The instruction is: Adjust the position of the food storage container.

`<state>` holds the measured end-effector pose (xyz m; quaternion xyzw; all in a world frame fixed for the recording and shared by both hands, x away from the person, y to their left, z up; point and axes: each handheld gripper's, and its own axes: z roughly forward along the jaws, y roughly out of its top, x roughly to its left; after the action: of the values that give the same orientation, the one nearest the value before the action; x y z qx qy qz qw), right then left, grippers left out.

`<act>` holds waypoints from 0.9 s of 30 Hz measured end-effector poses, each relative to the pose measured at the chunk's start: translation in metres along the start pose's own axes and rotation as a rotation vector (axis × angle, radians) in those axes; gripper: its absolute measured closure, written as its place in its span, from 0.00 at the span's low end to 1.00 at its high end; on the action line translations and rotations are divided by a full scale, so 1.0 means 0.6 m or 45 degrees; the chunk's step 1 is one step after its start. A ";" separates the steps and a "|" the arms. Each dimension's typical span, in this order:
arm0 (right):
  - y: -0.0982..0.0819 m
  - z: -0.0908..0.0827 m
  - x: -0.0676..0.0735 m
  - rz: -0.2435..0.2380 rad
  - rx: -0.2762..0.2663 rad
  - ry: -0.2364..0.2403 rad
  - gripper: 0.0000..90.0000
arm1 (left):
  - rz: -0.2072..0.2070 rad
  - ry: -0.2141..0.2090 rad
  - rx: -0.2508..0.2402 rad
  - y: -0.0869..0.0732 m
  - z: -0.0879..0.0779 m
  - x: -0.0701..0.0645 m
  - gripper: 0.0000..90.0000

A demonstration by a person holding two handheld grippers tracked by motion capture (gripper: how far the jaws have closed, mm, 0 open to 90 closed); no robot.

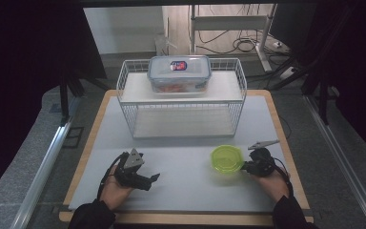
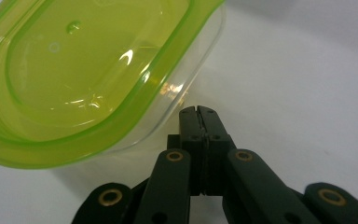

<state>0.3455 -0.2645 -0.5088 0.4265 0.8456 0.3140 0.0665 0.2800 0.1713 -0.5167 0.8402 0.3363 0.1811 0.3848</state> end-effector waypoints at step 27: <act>0.053 0.068 0.078 -0.122 -0.014 0.112 1.00 | -0.033 0.005 0.008 -0.009 -0.010 -0.007 0.04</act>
<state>0.3529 -0.1956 -0.5151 0.3710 0.8654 0.3335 0.0466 0.2713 0.1740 -0.5170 0.8367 0.3486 0.1766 0.3837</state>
